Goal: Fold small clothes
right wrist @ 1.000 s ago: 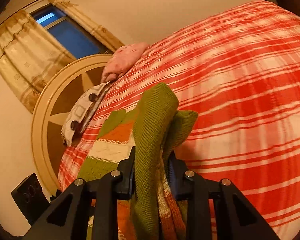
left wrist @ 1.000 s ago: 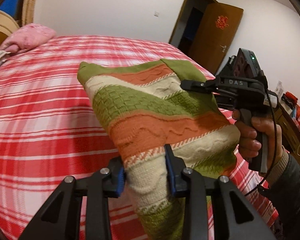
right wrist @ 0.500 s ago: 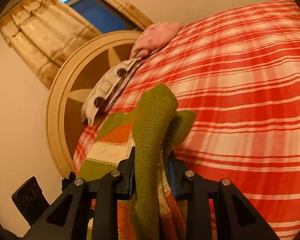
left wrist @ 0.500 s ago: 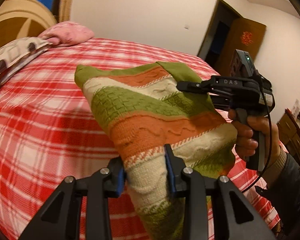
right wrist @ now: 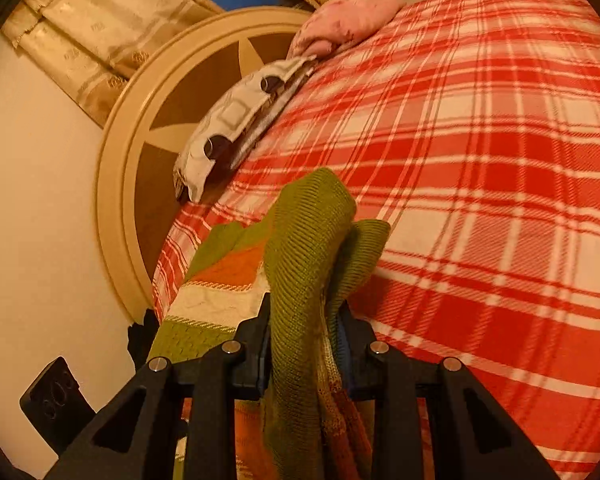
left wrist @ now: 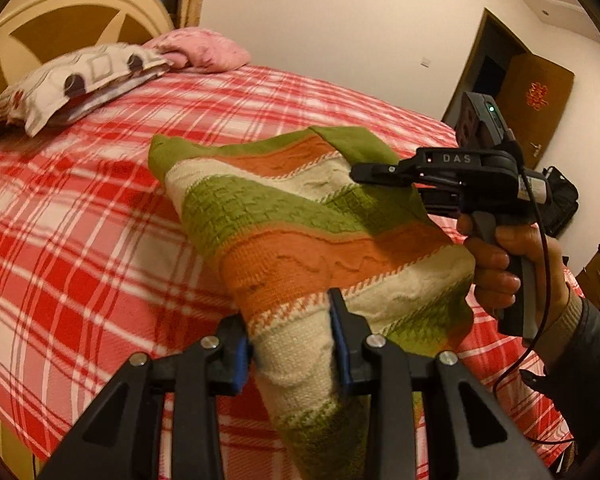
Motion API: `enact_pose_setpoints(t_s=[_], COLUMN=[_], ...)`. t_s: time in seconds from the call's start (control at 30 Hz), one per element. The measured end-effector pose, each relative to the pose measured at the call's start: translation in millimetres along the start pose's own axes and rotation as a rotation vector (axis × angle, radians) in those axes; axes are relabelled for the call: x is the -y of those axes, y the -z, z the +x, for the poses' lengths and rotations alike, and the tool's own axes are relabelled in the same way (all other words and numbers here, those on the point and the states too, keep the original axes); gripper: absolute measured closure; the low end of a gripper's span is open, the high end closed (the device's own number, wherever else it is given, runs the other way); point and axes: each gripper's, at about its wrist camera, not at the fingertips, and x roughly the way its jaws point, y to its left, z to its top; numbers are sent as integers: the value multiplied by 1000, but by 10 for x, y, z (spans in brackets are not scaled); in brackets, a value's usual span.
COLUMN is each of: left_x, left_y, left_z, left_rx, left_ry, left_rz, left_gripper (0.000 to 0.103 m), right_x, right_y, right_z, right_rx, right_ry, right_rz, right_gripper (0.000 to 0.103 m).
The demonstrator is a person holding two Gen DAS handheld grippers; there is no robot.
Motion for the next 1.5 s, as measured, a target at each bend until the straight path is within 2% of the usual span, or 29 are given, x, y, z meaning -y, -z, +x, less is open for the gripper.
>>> enact_pose_setpoints(t_s=[0.17, 0.37, 0.8, 1.0, 1.13, 1.2, 1.27, 1.3, 1.33, 1.43, 1.47, 1.5], left_x=[-134, -156, -195, -234, -265, -262, -259, -257, -246, -215, -208, -211], left_y=[112, 201, 277, 272, 248, 232, 205, 192, 165, 68, 50, 41], left_z=[87, 99, 146, 151, 110, 46, -16, -39, -66, -32, 25, 69], left_rx=[-29, -23, -24, -32, -36, -22, 8, 27, 53, 91, 88, 79], left_ry=[-5, -7, -26, -18, -15, -20, -51, -68, -90, -135, -154, -177], left_rz=[-17, -3, -10, -29, -48, -43, -32, -27, -16, 5, 15, 21], left_gripper=[68, 68, 65, 62, 54, 53, 42, 32, 26, 21, 19, 19], right_x=[33, 162, 196, 195, 148, 92, 3, -56, -103, -201, -216, -211], right_y=[20, 25, 85, 132, 285, 431, 578, 670, 751, 1014, 1087, 1163], right_z=[230, 311, 330, 163, -263, -517, -669, -707, -713, -551, -481, -428], right_rx=[-34, -51, -61, -49, 0, 11, 5, -10, -24, -92, -108, -105], right_ry=[16, 42, 63, 30, -39, -79, -93, -93, -83, -32, 14, 110], right_rz=[12, 35, 42, 74, 69, 54, 20, 1, -14, -48, -59, -69], right_gripper=[75, 75, 75, 71, 68, 68, 68, 68, 68, 69, 77, 96])
